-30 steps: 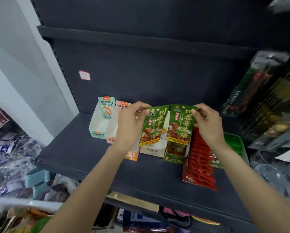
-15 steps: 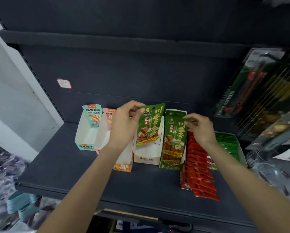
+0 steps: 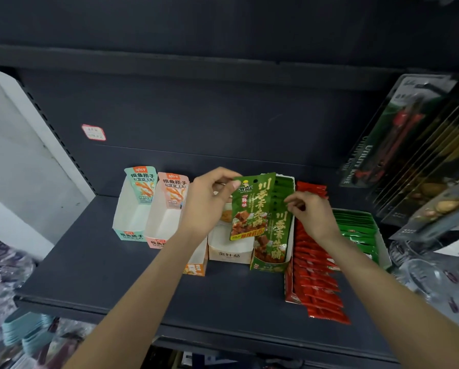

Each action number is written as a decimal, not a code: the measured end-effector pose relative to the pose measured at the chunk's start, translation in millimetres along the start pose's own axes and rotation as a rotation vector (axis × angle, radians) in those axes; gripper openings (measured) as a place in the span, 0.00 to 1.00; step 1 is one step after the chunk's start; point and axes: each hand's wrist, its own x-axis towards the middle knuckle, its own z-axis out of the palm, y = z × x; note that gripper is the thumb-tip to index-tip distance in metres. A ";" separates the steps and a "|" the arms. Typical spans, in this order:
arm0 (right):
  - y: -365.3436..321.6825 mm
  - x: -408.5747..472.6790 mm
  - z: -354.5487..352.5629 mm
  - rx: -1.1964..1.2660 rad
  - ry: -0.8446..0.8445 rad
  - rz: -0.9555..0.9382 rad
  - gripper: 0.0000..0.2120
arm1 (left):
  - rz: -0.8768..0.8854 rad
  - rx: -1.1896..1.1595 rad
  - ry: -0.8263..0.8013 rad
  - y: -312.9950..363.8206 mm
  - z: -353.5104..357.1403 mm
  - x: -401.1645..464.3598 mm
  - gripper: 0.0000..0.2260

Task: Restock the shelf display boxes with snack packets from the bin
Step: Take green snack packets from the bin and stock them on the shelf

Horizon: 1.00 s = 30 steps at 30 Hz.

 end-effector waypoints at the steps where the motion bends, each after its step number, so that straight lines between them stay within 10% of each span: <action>1: 0.3 0.0 -2.1 0.032 -0.005 0.011 0.09 | -0.001 -0.017 -0.013 -0.3 2.9 0.9 0.08; 20: 0.1 -12.7 -26.1 0.350 -0.008 0.113 0.22 | -0.055 -0.035 -0.174 -23.9 61.0 22.0 0.05; 30: 2.6 -5.1 -17.7 0.219 -0.019 0.115 0.05 | -0.067 0.236 -0.252 -49.9 66.9 17.7 0.04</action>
